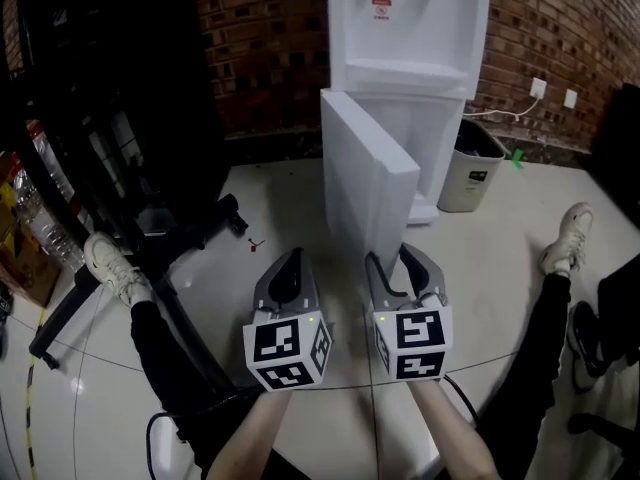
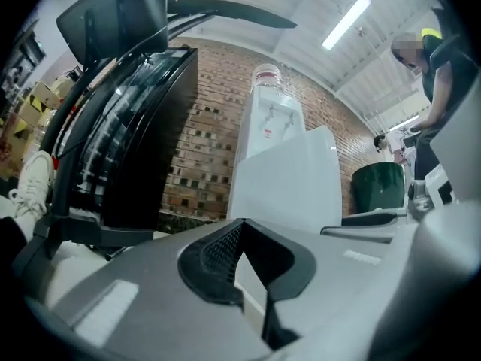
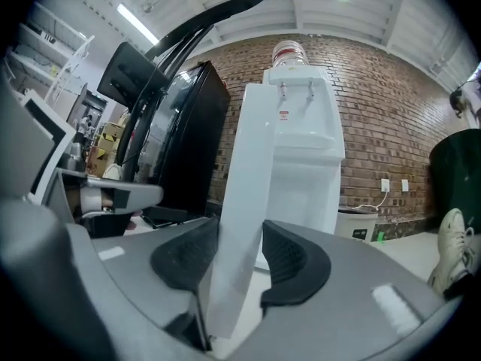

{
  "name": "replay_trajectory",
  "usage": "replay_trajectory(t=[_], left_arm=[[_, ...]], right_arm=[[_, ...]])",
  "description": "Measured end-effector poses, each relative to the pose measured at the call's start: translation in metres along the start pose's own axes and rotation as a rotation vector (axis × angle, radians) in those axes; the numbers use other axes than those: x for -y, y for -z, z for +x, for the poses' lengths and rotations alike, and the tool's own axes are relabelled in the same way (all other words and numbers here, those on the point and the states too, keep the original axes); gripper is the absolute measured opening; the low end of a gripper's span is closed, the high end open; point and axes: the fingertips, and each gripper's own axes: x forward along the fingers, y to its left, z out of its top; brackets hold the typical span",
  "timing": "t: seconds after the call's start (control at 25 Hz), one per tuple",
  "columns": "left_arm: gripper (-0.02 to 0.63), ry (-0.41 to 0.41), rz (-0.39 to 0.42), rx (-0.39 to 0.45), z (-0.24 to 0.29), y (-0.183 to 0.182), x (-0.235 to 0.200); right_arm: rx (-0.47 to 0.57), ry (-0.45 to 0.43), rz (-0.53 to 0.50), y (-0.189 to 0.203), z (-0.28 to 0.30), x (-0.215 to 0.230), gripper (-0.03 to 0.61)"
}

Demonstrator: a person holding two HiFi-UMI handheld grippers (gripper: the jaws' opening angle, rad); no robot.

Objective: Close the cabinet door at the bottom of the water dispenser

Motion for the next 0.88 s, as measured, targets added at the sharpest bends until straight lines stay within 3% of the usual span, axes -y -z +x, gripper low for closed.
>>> replay_trajectory(t=[0.36, 0.64, 0.88], left_arm=[[0.014, 0.074, 0.015, -0.006, 0.025, 0.004, 0.063], [0.014, 0.050, 0.031, 0.005, 0.028, 0.006, 0.066], [0.014, 0.027, 0.021, 0.021, 0.030, 0.006, 0.065]], right_arm=[[-0.037, 0.092, 0.009, 0.004, -0.003, 0.035, 0.183], [-0.039, 0.200, 0.008, 0.006, -0.006, 0.053, 0.178], [-0.050, 0.262, 0.013, 0.009, -0.005, 0.066, 0.133]])
